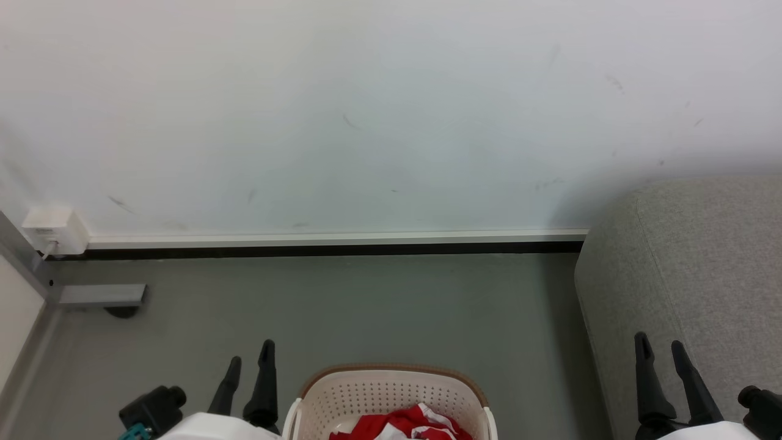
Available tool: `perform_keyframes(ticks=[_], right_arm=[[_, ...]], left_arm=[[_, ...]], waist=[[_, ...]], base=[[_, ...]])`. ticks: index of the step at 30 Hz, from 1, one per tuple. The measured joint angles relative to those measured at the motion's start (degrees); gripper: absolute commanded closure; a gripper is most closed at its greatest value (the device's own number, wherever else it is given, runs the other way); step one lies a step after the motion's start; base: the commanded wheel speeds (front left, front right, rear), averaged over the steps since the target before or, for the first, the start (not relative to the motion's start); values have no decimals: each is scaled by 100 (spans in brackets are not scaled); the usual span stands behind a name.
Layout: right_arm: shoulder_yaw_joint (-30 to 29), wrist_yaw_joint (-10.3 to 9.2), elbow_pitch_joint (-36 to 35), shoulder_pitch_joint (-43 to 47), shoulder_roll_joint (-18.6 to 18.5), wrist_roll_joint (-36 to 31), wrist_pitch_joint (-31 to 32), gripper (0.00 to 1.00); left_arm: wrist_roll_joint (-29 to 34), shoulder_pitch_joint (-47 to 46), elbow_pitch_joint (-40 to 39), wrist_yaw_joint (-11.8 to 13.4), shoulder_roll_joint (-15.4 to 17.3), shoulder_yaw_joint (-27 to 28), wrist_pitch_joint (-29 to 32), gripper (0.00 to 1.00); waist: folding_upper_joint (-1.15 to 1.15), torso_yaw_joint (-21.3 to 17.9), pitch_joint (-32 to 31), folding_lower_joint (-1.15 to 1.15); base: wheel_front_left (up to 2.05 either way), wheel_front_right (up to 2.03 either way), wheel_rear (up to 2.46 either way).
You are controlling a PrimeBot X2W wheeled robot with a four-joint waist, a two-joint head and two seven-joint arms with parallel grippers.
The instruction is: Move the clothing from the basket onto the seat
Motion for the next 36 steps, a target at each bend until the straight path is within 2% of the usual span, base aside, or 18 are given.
perform_keyframes(ticks=[12, 28, 36], right_arm=[[132, 0, 159, 11, -8, -786, -187, 0], [220, 2, 232, 48, -22, -1627, -403, 0], [155, 2, 200, 67, -31, -1820, -505, 0]], left_arm=[[1140, 55, 118, 256, 34, -14, -185, 0], [2073, 124, 67, 406, 181, 15, -402, 0], [2538, 180, -80, 457, 200, 16, -506, 0]], waist=[[0, -4, 13, 0], [0, -8, 22, 0], [0, -8, 20, 0]], base=[[0, 0, 0], [0, 0, 0], [0, 0, 0]])
